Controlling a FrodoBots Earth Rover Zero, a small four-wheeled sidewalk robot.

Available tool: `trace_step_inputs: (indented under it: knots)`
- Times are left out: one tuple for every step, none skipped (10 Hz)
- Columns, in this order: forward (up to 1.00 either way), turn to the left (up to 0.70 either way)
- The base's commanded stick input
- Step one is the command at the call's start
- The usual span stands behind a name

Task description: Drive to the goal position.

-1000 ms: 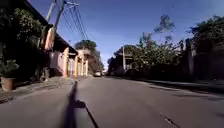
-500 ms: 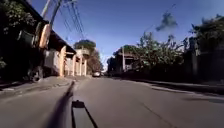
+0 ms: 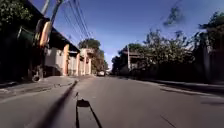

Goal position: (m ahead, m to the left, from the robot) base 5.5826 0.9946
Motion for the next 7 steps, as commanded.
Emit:
trace_step_inputs:
  knots:
    - [1.0, 0.0]
    - [1.0, 0.0]
    - [1.0, 0.0]
    - [1.0, 0.0]
    - [1.0, 0.0]
    - [1.0, 0.0]
    - [1.0, 0.0]
